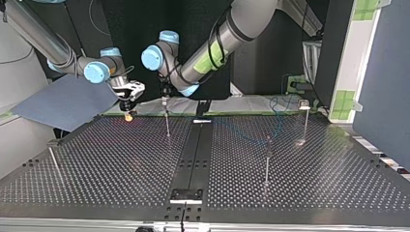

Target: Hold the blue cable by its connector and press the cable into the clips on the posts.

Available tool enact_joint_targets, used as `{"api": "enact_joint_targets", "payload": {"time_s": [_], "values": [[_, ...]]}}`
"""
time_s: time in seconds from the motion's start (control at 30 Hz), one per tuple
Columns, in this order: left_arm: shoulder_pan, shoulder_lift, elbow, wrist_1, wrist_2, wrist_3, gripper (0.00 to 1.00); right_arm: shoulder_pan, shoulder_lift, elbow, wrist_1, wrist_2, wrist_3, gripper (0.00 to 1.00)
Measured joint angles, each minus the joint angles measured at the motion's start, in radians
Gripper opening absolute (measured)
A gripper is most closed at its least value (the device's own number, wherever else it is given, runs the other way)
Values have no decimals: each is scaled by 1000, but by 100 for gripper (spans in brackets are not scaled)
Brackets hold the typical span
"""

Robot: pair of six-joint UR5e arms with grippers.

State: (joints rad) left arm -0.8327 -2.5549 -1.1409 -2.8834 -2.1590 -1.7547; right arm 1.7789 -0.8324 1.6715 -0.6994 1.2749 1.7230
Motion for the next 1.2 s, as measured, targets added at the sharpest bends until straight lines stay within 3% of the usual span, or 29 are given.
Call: {"api": "enact_joint_targets", "payload": {"time_s": [0.9, 1.2], "values": [[-10, 1, -4, -7, -21, -3, 100, -1, 2, 0, 0, 0, 1, 0], [-8, 67, -74, 53, -19, -3, 100, -7, 2, 0, 0, 0, 3, 0]]}}
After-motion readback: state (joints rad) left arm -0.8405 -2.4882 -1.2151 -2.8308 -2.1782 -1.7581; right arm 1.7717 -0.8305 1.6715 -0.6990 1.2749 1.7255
